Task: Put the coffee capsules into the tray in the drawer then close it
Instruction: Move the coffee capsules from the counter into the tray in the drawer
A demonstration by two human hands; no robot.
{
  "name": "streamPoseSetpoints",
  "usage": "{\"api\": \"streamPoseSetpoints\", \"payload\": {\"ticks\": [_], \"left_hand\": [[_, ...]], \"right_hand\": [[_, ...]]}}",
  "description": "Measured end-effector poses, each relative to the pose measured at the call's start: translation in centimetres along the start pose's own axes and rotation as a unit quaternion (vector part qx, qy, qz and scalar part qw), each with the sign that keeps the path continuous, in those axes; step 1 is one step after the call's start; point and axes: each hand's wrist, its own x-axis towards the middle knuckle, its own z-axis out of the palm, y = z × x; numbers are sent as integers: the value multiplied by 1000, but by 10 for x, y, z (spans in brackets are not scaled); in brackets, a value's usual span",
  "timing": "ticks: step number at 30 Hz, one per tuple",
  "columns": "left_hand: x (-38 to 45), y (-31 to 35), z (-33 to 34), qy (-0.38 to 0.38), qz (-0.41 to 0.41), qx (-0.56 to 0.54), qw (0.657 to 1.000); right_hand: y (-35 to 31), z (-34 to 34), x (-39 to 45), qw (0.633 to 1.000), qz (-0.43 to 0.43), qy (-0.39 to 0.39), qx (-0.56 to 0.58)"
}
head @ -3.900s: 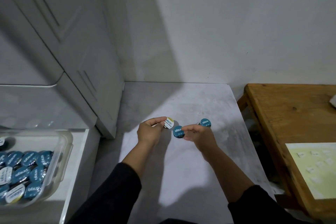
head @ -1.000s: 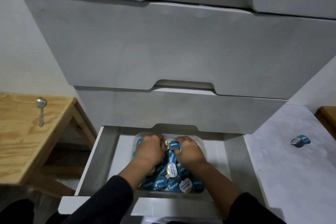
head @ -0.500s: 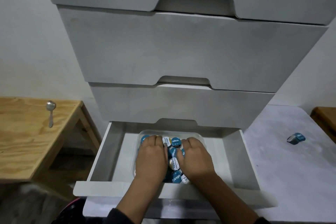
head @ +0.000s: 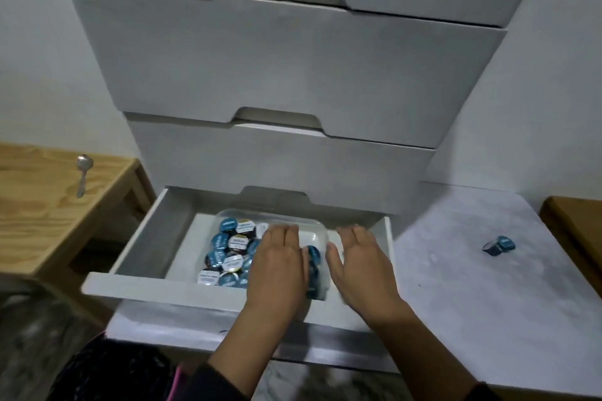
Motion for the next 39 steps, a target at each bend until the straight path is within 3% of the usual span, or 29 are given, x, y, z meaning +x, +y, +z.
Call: {"api": "streamPoseSetpoints", "payload": {"ticks": [8, 15, 17, 22, 27, 35, 39], "left_hand": [[-10, 153, 62, -49, 43, -75, 995], [-24, 253, 117, -131, 45, -106, 985], [-21, 271, 134, -161, 39, -106, 980], [5, 302, 179, -244, 5, -130, 961], [44, 327, 223, -291, -53, -179, 938], [102, 356, 276, -321, -174, -292, 884], [120, 360, 292, -310, -185, -297, 884]], "right_hand": [[149, -68, -28, 998, 40, 40, -20], [268, -93, -56, 993, 111, -13, -44], [296, -94, -58, 989, 137, -35, -33], [361, -77, -49, 991, 127, 6, -45], [408, -64, -10, 989, 133, -31, -49], [451, -52, 64, 980, 177, -76, 54], [464, -42, 90, 978, 160, -109, 80]]}}
